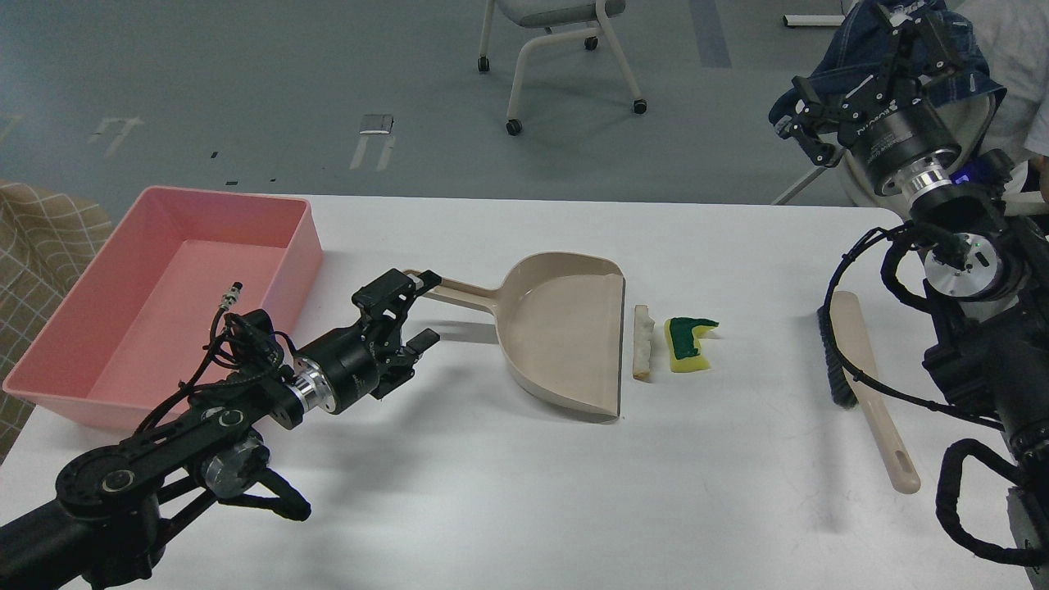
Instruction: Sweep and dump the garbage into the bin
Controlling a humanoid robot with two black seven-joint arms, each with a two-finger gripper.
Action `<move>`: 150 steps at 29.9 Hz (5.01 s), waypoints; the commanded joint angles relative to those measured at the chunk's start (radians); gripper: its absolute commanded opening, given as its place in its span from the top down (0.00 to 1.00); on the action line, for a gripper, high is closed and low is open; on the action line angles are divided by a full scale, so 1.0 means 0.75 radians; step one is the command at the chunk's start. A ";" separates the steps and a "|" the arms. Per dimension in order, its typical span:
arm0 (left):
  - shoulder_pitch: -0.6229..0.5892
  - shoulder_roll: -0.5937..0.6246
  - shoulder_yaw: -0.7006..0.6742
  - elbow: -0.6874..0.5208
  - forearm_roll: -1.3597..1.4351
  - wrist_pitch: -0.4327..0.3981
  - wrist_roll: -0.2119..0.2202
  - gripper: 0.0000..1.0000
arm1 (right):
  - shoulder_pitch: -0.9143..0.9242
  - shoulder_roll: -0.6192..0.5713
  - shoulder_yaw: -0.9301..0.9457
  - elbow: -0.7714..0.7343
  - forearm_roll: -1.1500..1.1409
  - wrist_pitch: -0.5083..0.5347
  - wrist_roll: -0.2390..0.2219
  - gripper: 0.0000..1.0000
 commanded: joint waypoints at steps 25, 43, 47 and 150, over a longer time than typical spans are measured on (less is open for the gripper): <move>-0.160 -0.254 0.025 0.393 0.000 -0.018 -0.060 0.08 | -0.001 -0.012 -0.004 0.000 0.000 0.000 0.000 0.00; -0.195 -0.277 0.087 0.451 0.000 -0.018 -0.205 0.52 | -0.007 -0.020 -0.002 0.002 0.000 0.000 0.000 0.00; -0.197 -0.275 0.097 0.449 0.000 -0.018 -0.262 0.60 | -0.007 -0.022 -0.002 0.000 0.000 0.000 0.000 0.00; -0.191 -0.289 0.216 0.575 0.170 0.096 -0.370 0.88 | -0.799 -1.067 -0.744 1.260 -1.102 0.000 -0.434 1.00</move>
